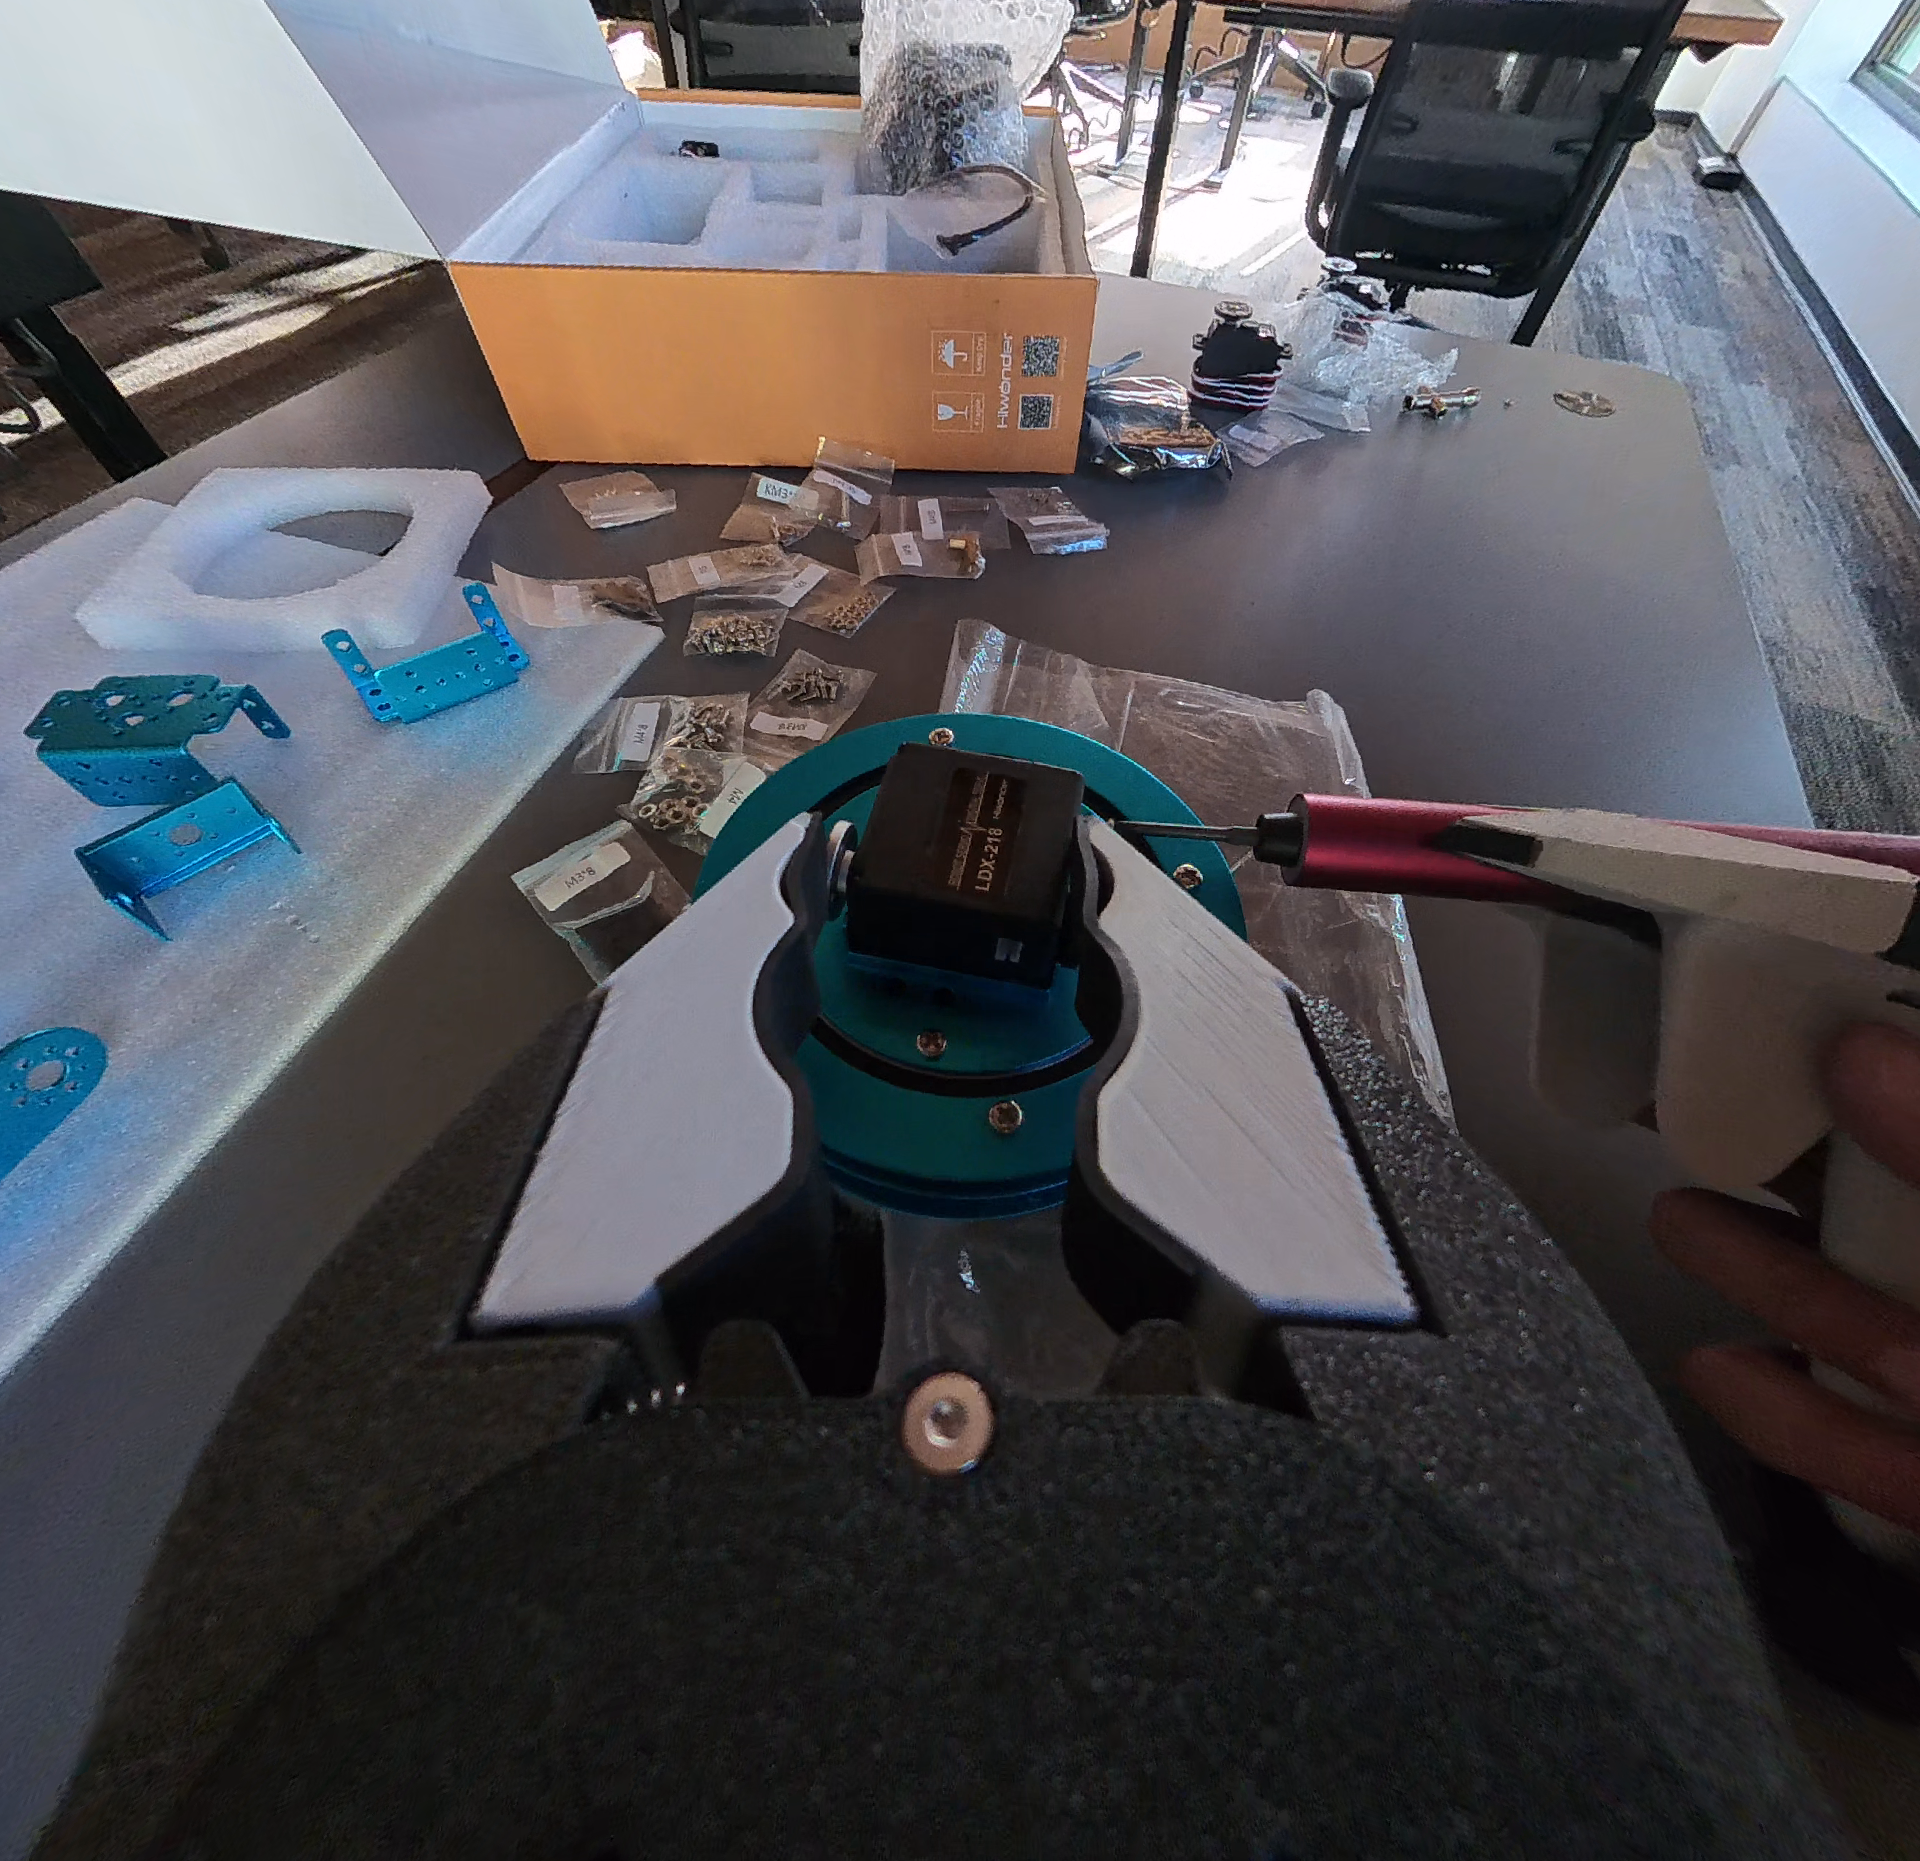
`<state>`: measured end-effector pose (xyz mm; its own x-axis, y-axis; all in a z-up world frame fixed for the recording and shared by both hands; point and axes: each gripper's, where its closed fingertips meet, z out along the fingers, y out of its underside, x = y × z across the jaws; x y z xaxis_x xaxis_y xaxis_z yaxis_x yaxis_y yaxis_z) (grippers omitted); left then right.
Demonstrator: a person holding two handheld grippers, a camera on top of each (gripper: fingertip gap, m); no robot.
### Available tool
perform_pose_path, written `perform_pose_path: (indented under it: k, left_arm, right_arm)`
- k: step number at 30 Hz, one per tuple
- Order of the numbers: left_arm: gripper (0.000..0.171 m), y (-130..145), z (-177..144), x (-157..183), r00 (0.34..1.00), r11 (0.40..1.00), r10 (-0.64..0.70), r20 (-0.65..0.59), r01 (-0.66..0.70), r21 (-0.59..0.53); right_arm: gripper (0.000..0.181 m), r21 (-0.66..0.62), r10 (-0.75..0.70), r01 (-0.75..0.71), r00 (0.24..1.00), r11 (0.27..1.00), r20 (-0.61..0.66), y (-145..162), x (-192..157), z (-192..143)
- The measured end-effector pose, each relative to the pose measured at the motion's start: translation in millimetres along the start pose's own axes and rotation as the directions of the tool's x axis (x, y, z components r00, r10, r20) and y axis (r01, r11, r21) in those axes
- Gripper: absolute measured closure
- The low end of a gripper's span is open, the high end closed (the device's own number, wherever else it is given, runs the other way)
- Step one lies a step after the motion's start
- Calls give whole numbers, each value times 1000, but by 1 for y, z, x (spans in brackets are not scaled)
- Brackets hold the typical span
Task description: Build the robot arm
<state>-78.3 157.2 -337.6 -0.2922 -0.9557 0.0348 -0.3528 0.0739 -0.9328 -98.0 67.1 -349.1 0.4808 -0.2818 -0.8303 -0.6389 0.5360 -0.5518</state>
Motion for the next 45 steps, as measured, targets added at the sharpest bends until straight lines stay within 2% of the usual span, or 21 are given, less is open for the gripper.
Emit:
perform_pose_path:
  k: [41,45]
  left_arm:
    - [126,0,0,0,1000,1000,0,-3,0,5]
    - [126,0,0,0,1000,1000,10,-5,-10,2]
  right_arm:
    - [161,-16,2,-1,1000,1000,12,2,1,4]
    - [161,-39,-57,58,998,998,19,0,0,5]
